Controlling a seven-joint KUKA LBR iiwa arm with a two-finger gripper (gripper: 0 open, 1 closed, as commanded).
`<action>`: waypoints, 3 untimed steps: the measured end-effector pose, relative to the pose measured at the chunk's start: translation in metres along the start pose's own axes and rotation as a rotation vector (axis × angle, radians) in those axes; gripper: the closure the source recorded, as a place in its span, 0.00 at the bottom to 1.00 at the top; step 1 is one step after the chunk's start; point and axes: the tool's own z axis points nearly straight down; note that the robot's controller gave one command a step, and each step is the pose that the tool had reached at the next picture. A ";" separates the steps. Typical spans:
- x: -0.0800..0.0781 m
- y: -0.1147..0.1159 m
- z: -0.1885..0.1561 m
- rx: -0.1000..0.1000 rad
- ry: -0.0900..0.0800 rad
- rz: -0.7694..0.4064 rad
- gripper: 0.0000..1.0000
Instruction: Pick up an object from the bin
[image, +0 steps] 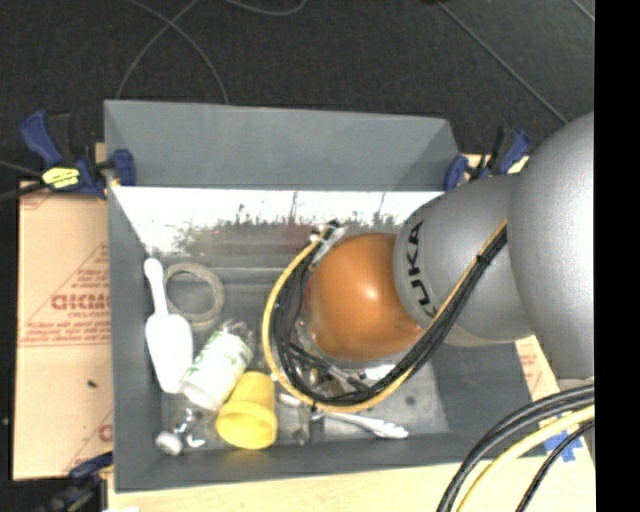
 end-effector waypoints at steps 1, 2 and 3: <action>-0.016 0.051 -0.088 -0.005 -0.015 0.158 0.00; -0.005 0.033 -0.004 0.001 0.007 0.024 0.00; -0.004 0.048 -0.097 -0.004 -0.017 0.159 1.00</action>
Offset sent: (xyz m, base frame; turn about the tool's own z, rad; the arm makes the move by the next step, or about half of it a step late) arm -0.0083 0.0330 0.0020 0.0207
